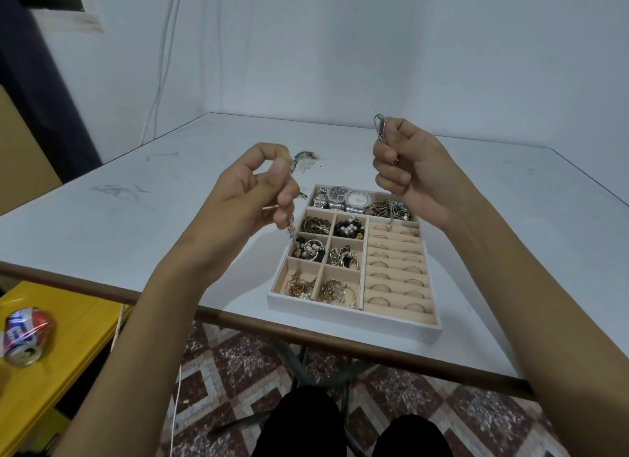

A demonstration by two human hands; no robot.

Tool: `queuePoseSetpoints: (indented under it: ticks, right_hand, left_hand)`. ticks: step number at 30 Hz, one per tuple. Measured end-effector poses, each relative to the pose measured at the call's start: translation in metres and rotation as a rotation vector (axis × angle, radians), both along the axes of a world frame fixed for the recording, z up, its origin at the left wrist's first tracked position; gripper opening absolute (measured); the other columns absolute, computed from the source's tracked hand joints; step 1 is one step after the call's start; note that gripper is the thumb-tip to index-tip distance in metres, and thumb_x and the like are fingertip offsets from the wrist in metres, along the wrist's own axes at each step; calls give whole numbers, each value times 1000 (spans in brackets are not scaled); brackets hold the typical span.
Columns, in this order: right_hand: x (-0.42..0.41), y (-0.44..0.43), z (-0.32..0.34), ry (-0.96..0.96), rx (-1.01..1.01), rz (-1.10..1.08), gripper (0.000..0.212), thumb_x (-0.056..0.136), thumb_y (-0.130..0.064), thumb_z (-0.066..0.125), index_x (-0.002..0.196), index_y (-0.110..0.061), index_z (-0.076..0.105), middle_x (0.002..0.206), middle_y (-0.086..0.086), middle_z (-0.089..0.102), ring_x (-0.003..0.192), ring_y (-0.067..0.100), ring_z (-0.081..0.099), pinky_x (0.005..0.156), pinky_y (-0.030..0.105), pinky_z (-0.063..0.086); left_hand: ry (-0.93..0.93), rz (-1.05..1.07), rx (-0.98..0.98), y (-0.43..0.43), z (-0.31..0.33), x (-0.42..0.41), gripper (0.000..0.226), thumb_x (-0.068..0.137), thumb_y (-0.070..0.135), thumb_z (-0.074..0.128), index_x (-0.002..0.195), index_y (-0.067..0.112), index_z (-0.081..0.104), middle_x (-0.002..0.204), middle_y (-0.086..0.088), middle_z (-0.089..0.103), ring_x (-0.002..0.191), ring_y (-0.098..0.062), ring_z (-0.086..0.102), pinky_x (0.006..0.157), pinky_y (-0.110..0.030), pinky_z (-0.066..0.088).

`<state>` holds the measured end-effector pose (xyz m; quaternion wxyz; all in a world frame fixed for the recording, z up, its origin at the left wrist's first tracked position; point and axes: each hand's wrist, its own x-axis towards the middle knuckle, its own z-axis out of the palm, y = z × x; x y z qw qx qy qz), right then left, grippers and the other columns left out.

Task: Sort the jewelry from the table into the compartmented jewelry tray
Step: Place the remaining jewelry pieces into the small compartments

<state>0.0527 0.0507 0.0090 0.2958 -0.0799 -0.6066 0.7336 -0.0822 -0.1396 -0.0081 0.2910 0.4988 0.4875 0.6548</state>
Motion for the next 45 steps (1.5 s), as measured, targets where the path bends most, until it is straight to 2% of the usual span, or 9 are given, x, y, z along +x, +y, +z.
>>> queuePoseSetpoints:
  ticks: [16,21,26,29,32,34,36,39,45]
  right_hand:
    - [0,0,-1,-19,16,1,19,99,-21,45,80,-20,45,59,-6,42,41,6,23,47,23,12]
    - [-1,-1,-1,-20,18,9,19,99,-21,46,80,-20,45,59,-6,43,40,5,24,47,24,12]
    - [-1,0,-2,-28,21,16,20,99,-20,46,79,-20,44,59,-6,44,41,6,24,48,25,11]
    - [-1,0,-2,-33,23,14,18,98,-21,46,80,-20,44,58,-6,44,41,6,24,49,25,11]
    - [-1,0,-2,-35,23,18,17,97,-21,47,81,-20,44,58,-6,44,40,6,24,48,25,11]
    - [-1,0,-3,-37,23,19,17,97,-21,48,80,-20,45,59,-6,44,41,6,24,48,25,11]
    - [-1,0,-3,-41,22,18,18,97,-21,48,80,-20,45,59,-6,44,41,6,24,48,25,11]
    - [-2,1,-4,-45,22,16,17,97,-21,49,80,-20,46,59,-6,44,41,6,24,49,25,11]
    - [-2,1,-5,-48,23,22,15,96,-22,49,82,-20,46,59,-6,45,41,6,25,48,25,11]
  left_hand:
    - [204,-177,-118,-4,-17,17,11,96,14,39,95,6,47,65,-4,53,61,-16,54,57,-19,44]
    - [312,-202,-159,-14,-14,15,17,96,11,41,95,-4,48,77,-8,59,70,-5,59,63,-12,47]
    - [628,-54,-202,-22,-17,0,14,97,29,47,96,20,58,98,7,62,100,-14,59,86,-34,49]
    - [779,-9,-174,-28,-16,-5,16,95,35,45,96,25,58,110,11,60,114,-15,54,92,-24,43]
    - [874,1,-236,-35,-14,-10,21,93,45,44,95,30,59,122,20,53,126,-3,42,95,-6,32]
    - [875,-24,-313,-40,-12,-13,18,93,43,47,94,32,61,126,25,49,128,3,38,93,-2,28]
    - [850,-73,-368,-43,-12,-14,17,91,42,50,93,31,63,128,26,47,129,4,36,97,-10,30]
    - [879,-106,-391,-43,-17,-16,26,87,53,48,93,32,63,130,27,45,130,3,36,101,-21,32]
    - [994,29,-386,-34,-20,-12,36,79,63,40,88,37,64,125,32,44,123,10,34,102,-26,34]
